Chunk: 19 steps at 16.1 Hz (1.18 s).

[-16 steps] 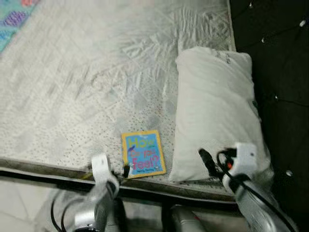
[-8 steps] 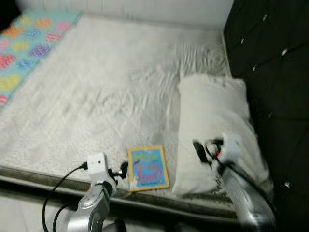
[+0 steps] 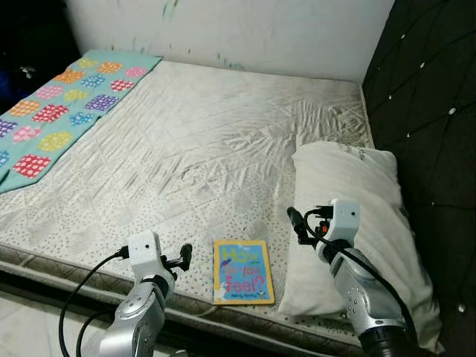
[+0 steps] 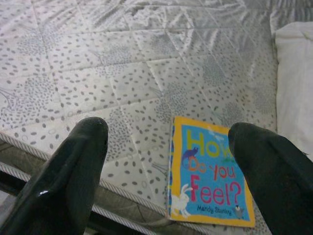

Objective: Clean up the room

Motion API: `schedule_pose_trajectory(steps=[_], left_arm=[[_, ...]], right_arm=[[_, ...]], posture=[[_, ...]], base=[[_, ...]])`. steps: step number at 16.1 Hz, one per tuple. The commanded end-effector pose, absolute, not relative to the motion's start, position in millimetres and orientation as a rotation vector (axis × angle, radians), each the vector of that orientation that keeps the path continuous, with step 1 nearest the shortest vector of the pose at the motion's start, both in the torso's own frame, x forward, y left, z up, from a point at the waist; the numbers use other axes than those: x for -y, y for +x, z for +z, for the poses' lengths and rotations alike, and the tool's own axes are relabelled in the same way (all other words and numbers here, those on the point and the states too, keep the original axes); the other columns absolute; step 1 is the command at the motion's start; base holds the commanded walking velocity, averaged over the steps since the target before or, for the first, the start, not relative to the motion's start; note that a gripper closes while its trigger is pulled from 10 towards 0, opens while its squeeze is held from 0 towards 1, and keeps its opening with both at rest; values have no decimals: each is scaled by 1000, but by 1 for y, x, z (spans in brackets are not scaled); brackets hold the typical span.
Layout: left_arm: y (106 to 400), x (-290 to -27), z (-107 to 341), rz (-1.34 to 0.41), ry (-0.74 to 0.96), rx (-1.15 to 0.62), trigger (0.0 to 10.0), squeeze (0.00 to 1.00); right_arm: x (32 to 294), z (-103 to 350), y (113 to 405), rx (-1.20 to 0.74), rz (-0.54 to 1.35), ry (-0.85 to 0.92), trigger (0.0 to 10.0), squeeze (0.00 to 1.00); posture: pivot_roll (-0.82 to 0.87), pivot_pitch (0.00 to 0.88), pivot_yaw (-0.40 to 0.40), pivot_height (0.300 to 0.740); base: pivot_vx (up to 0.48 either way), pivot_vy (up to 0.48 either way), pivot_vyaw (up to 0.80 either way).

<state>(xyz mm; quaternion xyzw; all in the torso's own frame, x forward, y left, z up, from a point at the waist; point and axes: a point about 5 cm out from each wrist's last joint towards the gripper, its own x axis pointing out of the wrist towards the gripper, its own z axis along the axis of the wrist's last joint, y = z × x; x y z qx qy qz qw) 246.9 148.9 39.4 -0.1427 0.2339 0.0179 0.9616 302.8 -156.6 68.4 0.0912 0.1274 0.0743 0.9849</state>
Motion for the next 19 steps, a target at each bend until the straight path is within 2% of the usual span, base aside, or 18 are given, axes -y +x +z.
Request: schedule_pose_trajectory(steps=[1,7,19], left_arm=[[243,-149,38,41,-289,-484,10000,0],[242,-148,40,23,-264,-461,10000,0],[239,-146,42,8,-293,-439,10000,0]], right_arm=[[158,66,302,-261,151,180,10000,0],[159,64,301,-245,155,183,10000,0],[159,64,299,-230,165,182,10000,0]], posture=[[-72,20,-5,669],[-77,34,-3,614],[-79,41,-4,628]], base=[[0,0,0],[0,0,0],[0,0,0]])
